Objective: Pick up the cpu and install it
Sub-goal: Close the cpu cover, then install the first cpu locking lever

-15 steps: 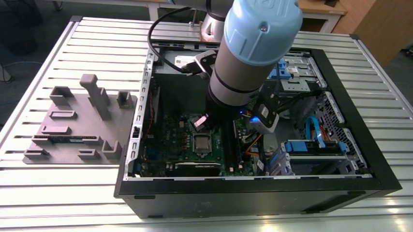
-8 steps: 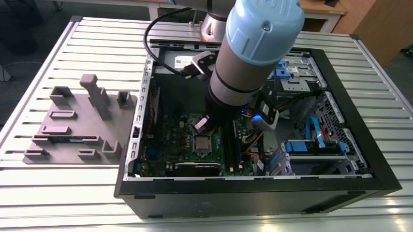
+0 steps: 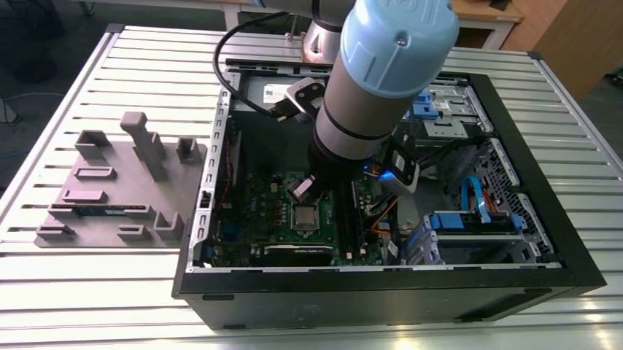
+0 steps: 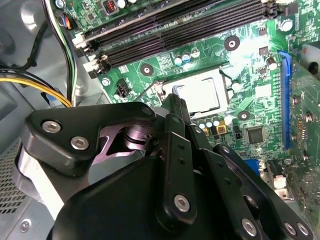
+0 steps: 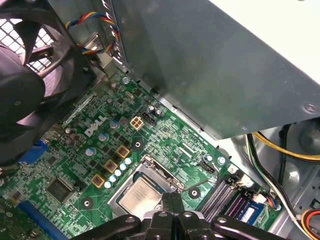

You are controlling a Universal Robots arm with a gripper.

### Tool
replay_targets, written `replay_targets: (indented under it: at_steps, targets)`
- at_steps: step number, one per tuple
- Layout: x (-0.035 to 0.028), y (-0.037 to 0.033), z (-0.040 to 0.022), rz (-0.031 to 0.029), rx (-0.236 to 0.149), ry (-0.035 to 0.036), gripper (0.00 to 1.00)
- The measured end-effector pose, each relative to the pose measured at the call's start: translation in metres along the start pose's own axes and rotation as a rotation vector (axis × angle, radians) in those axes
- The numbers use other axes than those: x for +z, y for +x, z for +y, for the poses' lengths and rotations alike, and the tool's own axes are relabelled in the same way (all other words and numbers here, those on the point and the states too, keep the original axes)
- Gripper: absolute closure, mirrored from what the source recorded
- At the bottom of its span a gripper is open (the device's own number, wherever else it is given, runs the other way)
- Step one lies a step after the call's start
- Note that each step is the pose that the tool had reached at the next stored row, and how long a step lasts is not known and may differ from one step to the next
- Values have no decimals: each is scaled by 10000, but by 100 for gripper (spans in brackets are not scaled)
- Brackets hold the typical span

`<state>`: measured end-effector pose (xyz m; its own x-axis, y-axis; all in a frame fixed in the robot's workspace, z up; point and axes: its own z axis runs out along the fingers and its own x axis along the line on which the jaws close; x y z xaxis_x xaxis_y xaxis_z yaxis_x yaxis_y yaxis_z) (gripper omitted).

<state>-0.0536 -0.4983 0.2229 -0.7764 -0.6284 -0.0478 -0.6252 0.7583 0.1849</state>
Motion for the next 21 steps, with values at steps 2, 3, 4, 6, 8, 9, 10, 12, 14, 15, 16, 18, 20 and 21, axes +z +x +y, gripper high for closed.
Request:
replay_targets:
  at_steps: [2, 3, 4, 6, 8, 9, 10, 12, 14, 15, 16, 18, 20, 21]
  targets:
    - [4, 21, 17, -2, -1, -1, 89]
    - [6, 33, 26, -2, -1, 0, 89]
    - [8, 45, 35, 0, 0, 2, 89]
    - [14, 67, 52, 14, 3, 18, 89]
    - [15, 80, 62, 92, 12, 113, 89]
    - [17, 83, 64, 133, 17, 167, 89]
    - [19, 84, 65, 167, 22, 210, 89]
    - [22, 85, 65, 215, 27, 269, 89]
    - [20, 86, 66, 221, 27, 274, 89]
    - [16, 93, 73, 220, 28, 274, 89]
    - [1, 92, 75, 220, 28, 274, 89]
    - [1, 92, 76, 220, 28, 274, 89]
    - [1, 92, 76, 220, 28, 274, 89]
    - [1, 92, 76, 220, 28, 274, 89]
